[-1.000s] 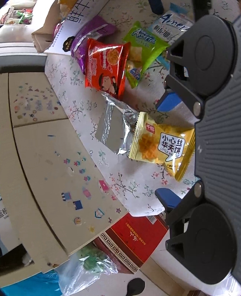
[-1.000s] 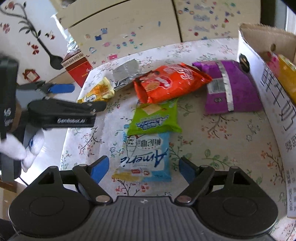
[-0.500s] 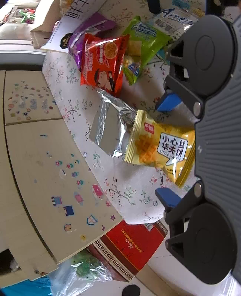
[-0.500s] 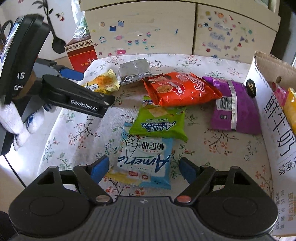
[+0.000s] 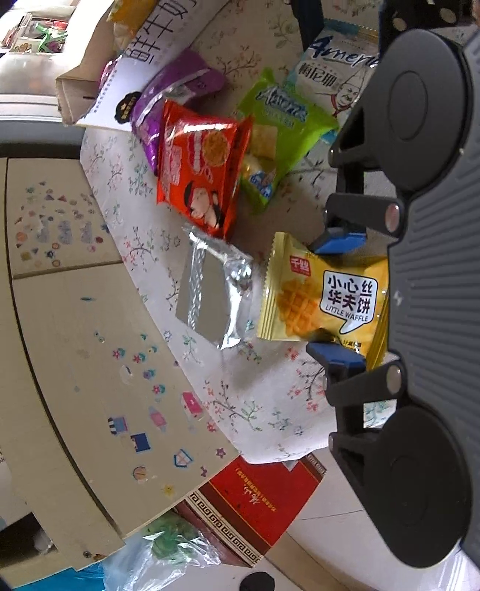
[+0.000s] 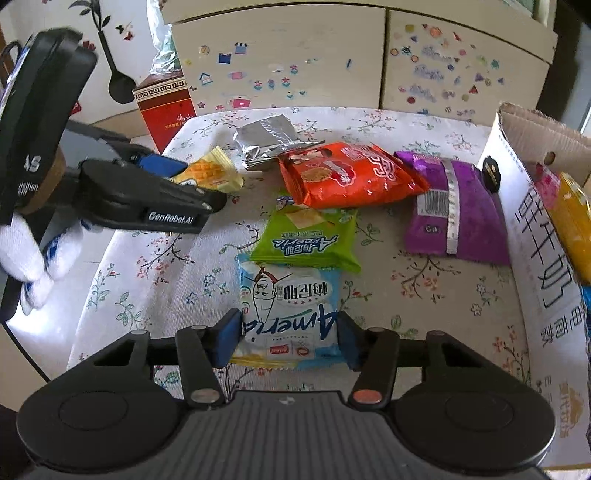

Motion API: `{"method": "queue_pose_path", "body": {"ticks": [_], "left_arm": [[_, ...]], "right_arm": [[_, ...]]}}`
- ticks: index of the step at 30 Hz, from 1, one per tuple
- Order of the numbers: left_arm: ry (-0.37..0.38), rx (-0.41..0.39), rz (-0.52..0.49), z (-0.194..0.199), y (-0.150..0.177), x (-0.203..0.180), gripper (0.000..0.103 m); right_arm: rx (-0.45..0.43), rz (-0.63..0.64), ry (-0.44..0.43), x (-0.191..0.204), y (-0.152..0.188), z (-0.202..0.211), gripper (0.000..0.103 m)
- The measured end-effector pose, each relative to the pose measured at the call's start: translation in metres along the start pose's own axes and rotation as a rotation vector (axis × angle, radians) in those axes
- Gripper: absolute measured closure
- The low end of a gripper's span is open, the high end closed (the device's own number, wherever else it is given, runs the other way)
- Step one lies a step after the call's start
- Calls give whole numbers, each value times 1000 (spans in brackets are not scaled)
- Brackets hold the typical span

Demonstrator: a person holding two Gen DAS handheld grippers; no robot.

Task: Organize snacks
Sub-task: 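Grasp a yellow waffle packet with the left tool while the right tool grasps another Ameria packet, then lift both packets and carry them toward the cardboard box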

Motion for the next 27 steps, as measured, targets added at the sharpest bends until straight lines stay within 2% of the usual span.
{"method": "queue_pose_path", "body": {"ticks": [6,14,20,27], "left_arm": [[4,4,-16,15,1,-17,54],[9,5,35,32,2,-31,55],[21,-8,72,48,3,-39,55],[22,-32,93,61,0,-53,55]], "right_arm": [[0,-17,-20,-7,2,12,46],[20,-66,-33,-28,7,17,46],[16,-121,-75,-44,8,30,46],[-7,-120,-77,-49,7,40,46]]}}
Point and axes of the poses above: each gripper's, at about its wrist camera, not at the fingertips, and z roughly against the way its jaws point, x to its left, y to its underside, the point moved 4 cm from there along -z, roughly the way its jaws point, and after that the axes turned 12 degrees about -z, right-handed, at the moved point
